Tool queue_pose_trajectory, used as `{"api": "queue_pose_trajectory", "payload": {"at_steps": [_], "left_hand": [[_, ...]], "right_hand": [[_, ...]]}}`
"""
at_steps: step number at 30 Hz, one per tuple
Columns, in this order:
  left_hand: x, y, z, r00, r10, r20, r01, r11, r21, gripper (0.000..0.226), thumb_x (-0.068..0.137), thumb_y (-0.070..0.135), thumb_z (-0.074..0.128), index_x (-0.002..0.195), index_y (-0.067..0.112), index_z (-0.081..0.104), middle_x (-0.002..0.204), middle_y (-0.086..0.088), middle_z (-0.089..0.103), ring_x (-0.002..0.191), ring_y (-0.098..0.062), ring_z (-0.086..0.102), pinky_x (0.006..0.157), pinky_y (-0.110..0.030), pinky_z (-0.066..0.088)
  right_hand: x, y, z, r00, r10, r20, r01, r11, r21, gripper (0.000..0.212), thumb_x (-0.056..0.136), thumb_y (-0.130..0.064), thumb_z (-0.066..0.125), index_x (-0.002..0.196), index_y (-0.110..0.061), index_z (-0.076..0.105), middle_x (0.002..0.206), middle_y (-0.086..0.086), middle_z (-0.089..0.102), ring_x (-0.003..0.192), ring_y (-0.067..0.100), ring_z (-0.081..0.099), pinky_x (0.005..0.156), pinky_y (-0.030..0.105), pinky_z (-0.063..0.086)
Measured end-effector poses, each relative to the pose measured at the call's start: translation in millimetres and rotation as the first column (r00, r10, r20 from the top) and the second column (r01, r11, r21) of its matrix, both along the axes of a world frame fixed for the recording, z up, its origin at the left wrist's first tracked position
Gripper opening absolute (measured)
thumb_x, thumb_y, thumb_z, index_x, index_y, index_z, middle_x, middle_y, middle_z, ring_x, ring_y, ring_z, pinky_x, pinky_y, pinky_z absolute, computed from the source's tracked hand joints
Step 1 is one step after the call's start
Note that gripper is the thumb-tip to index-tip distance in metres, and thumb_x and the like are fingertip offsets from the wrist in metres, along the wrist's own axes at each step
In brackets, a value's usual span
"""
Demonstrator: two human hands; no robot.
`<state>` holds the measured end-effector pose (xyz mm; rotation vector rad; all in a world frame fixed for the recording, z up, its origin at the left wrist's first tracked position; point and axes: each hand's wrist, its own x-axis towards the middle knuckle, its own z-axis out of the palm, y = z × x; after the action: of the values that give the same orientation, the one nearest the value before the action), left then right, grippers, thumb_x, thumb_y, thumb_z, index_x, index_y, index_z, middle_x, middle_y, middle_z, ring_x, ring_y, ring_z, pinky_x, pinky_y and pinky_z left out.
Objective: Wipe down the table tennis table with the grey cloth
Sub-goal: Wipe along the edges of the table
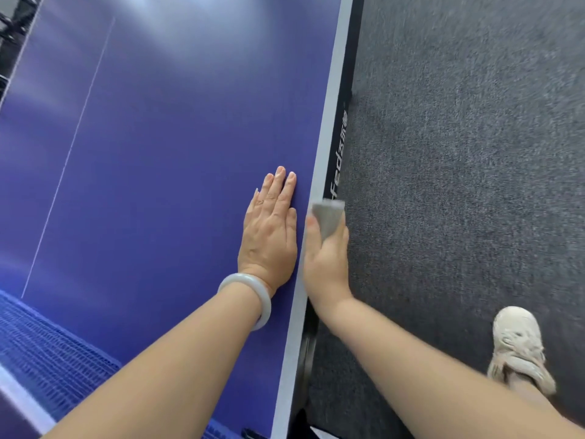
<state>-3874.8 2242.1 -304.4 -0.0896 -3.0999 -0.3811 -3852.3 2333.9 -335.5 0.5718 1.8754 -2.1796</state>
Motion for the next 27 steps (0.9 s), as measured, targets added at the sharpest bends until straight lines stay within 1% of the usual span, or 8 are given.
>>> {"api": "queue_pose_trajectory", "payload": {"at_steps": [2,4,8,11,16,20,23,27], "left_hand": [[0,0,-1,1.0,0.003,0.001,-0.004,1.0,0.007,0.051,0.104,0.01,0.034,0.155,0.014,0.028,0.163,-0.001,0.02,0.152,-0.015,0.011,0.125,-0.037,0.01],[0,0,-1,1.0,0.006,-0.003,-0.006,1.0,0.008,0.051,0.104,0.01,0.034,0.155,0.014,0.029,0.163,-0.001,0.021,0.152,-0.015,0.012,0.125,-0.036,0.01],[-1,0,0,1.0,0.003,-0.007,-0.003,1.0,0.014,0.051,0.104,0.013,0.033,0.154,0.014,0.03,0.163,-0.002,0.022,0.152,-0.016,0.013,0.124,-0.036,0.01],[0,1,2,1.0,-0.004,0.003,0.004,1.0,-0.005,0.052,0.103,0.019,0.028,0.155,0.013,0.028,0.163,-0.003,0.021,0.152,-0.017,0.013,0.125,-0.036,0.01],[3,6,5,1.0,-0.018,0.024,0.021,0.995,-0.102,0.049,0.107,0.013,0.032,0.155,0.009,0.024,0.163,-0.009,0.017,0.153,-0.023,0.01,0.125,-0.037,0.007],[24,3,12,0.997,-0.027,0.07,0.038,0.987,-0.156,0.051,0.107,0.019,0.032,0.155,0.008,0.02,0.164,-0.009,0.015,0.153,-0.022,0.009,0.125,-0.036,0.008],[56,-1,14,0.989,-0.074,0.129,0.097,0.977,-0.189,0.054,0.106,0.026,0.023,0.157,0.011,0.014,0.165,-0.006,0.008,0.153,-0.019,0.003,0.125,-0.039,0.008],[65,-5,9,0.993,-0.035,0.112,0.049,0.99,-0.132,0.058,0.102,0.032,0.017,0.158,0.017,0.016,0.165,0.002,0.007,0.153,-0.013,0.0,0.125,-0.039,0.005]], "right_hand": [[49,0,6,0.997,0.077,0.008,-0.077,0.997,-0.028,0.083,0.087,-0.061,0.04,0.154,-0.015,0.022,0.132,-0.005,0.035,0.121,-0.003,0.035,0.1,0.003,0.022],[56,2,6,0.988,0.153,0.029,-0.152,0.988,-0.017,0.084,0.085,-0.062,0.04,0.153,-0.015,0.023,0.133,-0.002,0.036,0.122,0.006,0.039,0.102,0.012,0.027],[-21,3,0,0.996,0.06,0.061,-0.064,0.996,0.066,0.064,0.099,-0.042,0.051,0.15,-0.007,0.031,0.139,0.018,0.044,0.131,0.028,0.043,0.11,0.027,0.031],[-62,6,-4,0.999,0.043,0.031,-0.045,0.997,0.06,0.058,0.1,-0.043,0.049,0.146,-0.01,0.037,0.134,0.018,0.047,0.126,0.029,0.047,0.108,0.036,0.036],[-62,13,-5,0.995,0.103,0.008,-0.103,0.994,0.043,0.054,0.101,-0.044,0.048,0.143,-0.011,0.039,0.131,0.018,0.048,0.123,0.031,0.049,0.108,0.046,0.04],[-64,17,-1,0.99,0.142,0.004,-0.142,0.988,0.057,0.052,0.102,-0.043,0.047,0.141,-0.01,0.038,0.131,0.018,0.047,0.124,0.031,0.047,0.108,0.047,0.039],[-61,16,2,0.991,0.137,0.015,-0.137,0.989,0.055,0.053,0.102,-0.044,0.046,0.142,-0.01,0.037,0.132,0.017,0.046,0.12,0.03,0.05,0.106,0.045,0.04],[-60,14,3,0.993,0.107,0.043,-0.109,0.994,0.032,0.057,0.102,-0.047,0.045,0.146,-0.014,0.034,0.136,0.016,0.042,0.123,0.029,0.048,0.108,0.041,0.037]]}}
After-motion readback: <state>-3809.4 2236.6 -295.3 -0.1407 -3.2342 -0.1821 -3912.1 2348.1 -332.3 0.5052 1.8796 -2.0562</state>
